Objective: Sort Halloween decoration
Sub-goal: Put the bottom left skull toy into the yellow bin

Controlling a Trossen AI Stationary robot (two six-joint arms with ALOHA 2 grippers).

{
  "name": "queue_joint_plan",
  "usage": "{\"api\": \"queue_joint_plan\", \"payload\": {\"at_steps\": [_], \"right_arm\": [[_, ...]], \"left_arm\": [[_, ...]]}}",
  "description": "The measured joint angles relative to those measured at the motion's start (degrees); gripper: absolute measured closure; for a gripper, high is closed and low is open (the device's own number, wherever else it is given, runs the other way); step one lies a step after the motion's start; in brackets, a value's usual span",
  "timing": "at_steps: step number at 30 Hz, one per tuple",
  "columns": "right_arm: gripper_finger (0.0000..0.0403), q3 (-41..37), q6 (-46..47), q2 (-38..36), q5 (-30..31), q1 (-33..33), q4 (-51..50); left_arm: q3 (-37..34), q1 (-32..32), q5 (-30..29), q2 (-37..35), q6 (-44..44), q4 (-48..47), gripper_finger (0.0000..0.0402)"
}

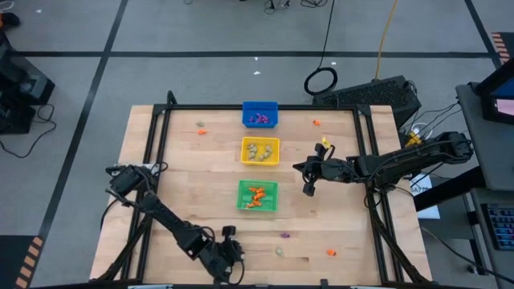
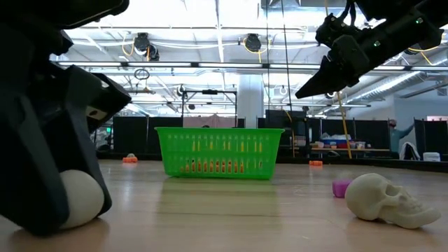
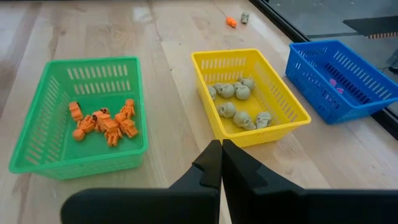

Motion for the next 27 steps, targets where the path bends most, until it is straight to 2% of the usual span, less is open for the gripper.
{"api": "queue_joint_plan", "payload": {"at_steps": [13, 17, 27], "right_arm": [[0.0403, 0.0, -0.4, 0.0, 0.0, 0.0, -0.1], [0.0403, 0.0, -0.6, 0.0, 0.0, 0.0, -0.4], [0.0403, 0.0, -0.7, 0.0, 0.0, 0.0, -0.6]], "left_arm": [[-0.3, 4.1, -2.1, -5.4, 3.5, -9.9, 0.0354], [-0.4, 6.7, -1.8, -7.8, 7.5, -12.0, 0.0354], [-0.2, 16.8, 6.0, -19.2, 20.4, -14.3, 0.0354]]}}
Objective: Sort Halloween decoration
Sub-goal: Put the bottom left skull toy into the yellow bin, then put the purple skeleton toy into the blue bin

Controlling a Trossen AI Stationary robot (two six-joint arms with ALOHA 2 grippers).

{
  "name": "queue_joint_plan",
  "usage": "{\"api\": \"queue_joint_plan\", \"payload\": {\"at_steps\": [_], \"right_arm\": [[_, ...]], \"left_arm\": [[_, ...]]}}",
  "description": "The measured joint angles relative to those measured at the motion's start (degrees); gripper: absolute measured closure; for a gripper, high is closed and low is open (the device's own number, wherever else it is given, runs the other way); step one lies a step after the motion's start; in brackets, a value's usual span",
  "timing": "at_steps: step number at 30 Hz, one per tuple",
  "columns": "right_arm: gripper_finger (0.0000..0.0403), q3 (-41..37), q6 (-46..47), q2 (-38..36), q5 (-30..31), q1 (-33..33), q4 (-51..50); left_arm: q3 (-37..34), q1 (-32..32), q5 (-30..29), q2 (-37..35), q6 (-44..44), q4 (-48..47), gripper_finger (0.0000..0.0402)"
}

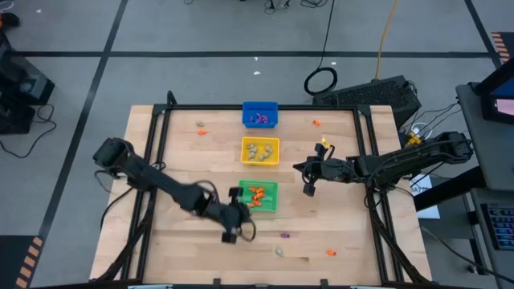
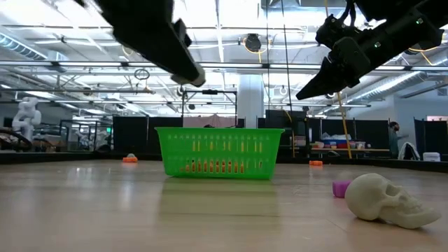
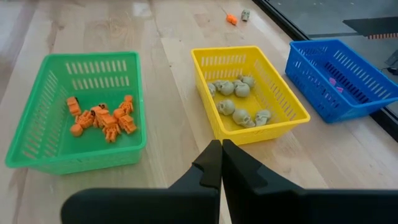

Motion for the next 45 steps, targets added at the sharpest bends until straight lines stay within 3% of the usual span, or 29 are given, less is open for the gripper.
{"api": "queue_joint_plan", "payload": {"at_steps": [6, 12, 18, 22, 27, 35, 42, 45], "right_arm": [[0.0403, 0.0, -0.2, 0.0, 0.0, 0.0, -0.2], [0.0403, 0.0, -0.2, 0.0, 0.0, 0.0, -0.3], [0.0403, 0.0, 0.0, 0.0, 0.0, 0.0, -0.3], [0.0403, 0.0, 0.2, 0.0, 0.0, 0.0, -0.3], [0.0403, 0.0, 0.2, 0.0, 0.0, 0.0, -0.3], [0.0403, 0.0, 0.8, 0.0, 0.0, 0.0, -0.3], [0.0403, 0.0, 1.4, 0.0, -0.2, 0.0, -0.3], [0.0403, 0.0, 1.9, 0.0, -0.2, 0.1, -0.3]], "left_arm": [[-2.4, 10.1, 3.8, -5.5, 5.0, -1.3, 0.0354], [-3.7, 23.8, 7.3, -5.6, 9.7, 1.3, 0.0354], [-3.6, 37.2, 17.3, -2.5, 13.9, 7.7, 0.0354], [-3.5, 42.9, 23.6, 1.1, 15.4, 9.4, 0.0354], [-3.6, 45.5, 26.9, 6.4, 15.9, 11.7, 0.0354], [-3.6, 45.8, 26.8, 10.5, 15.7, 15.7, 0.0346], [-3.6, 45.6, 26.6, 9.2, 15.3, 15.2, 0.0212], [-3.6, 45.3, 26.4, 6.7, 14.8, 14.2, 0.0193]]}}
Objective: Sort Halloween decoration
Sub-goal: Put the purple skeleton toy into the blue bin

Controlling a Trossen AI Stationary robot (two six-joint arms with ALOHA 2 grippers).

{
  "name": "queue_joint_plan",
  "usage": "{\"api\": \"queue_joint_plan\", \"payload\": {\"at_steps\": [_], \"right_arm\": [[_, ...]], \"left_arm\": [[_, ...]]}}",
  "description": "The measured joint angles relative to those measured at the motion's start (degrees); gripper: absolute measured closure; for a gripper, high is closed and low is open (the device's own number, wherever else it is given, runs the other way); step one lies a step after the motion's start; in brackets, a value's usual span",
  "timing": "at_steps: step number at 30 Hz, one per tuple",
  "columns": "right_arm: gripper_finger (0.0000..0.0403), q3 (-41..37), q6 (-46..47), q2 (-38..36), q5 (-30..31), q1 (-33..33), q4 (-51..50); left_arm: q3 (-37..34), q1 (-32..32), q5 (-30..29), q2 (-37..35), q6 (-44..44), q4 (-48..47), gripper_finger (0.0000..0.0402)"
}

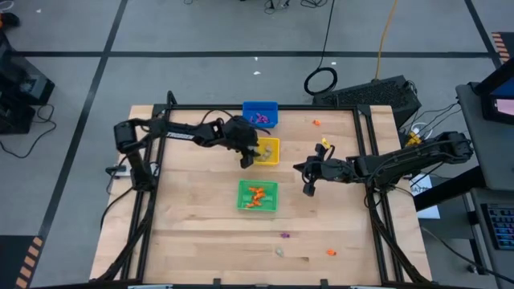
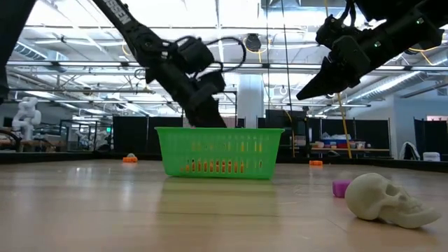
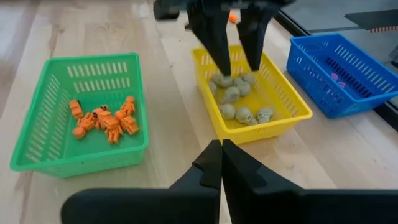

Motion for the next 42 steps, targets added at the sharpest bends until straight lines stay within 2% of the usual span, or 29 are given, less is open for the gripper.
{"api": "queue_joint_plan", "payload": {"at_steps": [2, 4, 8, 12, 14, 21, 26, 35, 42], "right_arm": [[0.0403, 0.0, 0.0, 0.0, 0.0, 0.4, 0.0], [0.0403, 0.0, 0.0, 0.0, 0.0, 1.1, 0.0], [0.0403, 0.0, 1.7, 0.0, 0.3, 2.5, 0.0], [0.0403, 0.0, 2.4, 0.8, 3.0, 5.1, 0.0], [0.0403, 0.3, 2.4, 1.8, 3.5, 6.6, -0.4], [0.0400, 4.2, 6.4, 10.0, 3.2, 12.5, -0.6], [0.0365, 9.9, 12.6, 17.1, 2.7, 17.5, -2.8], [0.0268, 19.8, 25.3, 27.9, -4.8, 23.2, -13.4], [0.0242, 24.6, 28.9, 34.8, -11.9, 25.2, -13.8]], "left_arm": [[0.0, -0.7, -0.1, -1.8, 0.4, -0.3, 0.0204], [0.0, -1.8, -0.1, -3.9, 0.7, -0.7, 0.0231], [-0.4, -5.3, -0.1, -8.2, 2.5, -1.0, 0.0312], [-5.4, -9.5, -0.1, -11.6, 3.0, 5.1, 0.0390], [-8.6, -11.1, -0.5, -12.6, 1.2, 9.4, 0.0393], [-21.7, -15.9, -7.9, -17.9, -1.1, 26.3, 0.0399], [-29.3, -18.1, -11.7, -22.1, -1.8, 35.8, 0.0400], [-37.6, -18.4, -12.7, -25.9, -2.8, 42.5, 0.0400], [-38.9, -18.4, -12.7, -25.9, -4.1, 43.4, 0.0401]]}}
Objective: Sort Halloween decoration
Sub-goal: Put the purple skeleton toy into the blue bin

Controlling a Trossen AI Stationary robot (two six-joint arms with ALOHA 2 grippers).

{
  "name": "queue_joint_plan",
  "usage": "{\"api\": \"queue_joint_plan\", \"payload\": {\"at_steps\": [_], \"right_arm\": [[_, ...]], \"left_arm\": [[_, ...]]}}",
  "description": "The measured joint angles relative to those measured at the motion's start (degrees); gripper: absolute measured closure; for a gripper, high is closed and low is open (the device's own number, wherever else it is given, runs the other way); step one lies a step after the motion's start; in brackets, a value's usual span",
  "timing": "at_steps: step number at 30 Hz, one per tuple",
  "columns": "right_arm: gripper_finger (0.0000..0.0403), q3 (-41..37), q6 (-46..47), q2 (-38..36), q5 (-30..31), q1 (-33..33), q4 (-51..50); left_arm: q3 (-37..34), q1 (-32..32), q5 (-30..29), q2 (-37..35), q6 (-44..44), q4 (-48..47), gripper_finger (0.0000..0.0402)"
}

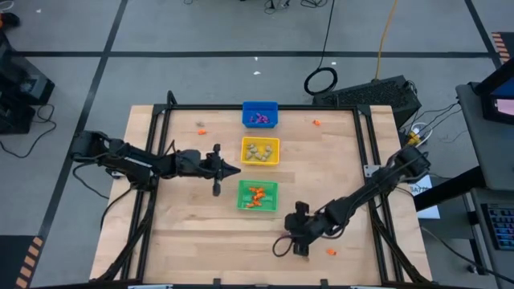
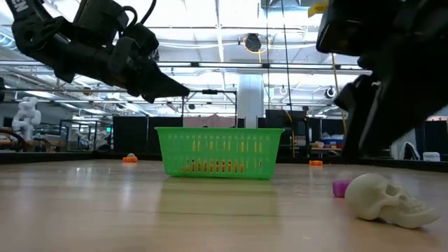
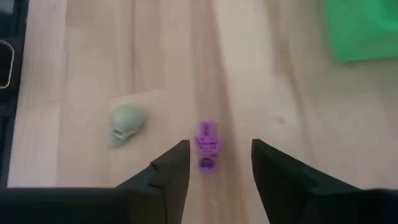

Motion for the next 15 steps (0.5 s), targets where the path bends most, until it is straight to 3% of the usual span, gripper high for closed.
{"api": "queue_joint_plan", "payload": {"at_steps": [8, 15], "right_arm": [[0.0259, 2.6, 0.9, 5.7, -0.9, 0.4, -1.3], [0.0316, 2.8, 1.0, 6.5, -1.1, -0.4, -2.6]], "left_arm": [[0.0, -0.1, 0.0, 0.0, 0.0, -0.1, 0.0401], [0.0, 0.0, -0.2, 0.0, 1.3, -1.4, 0.0401]]}}
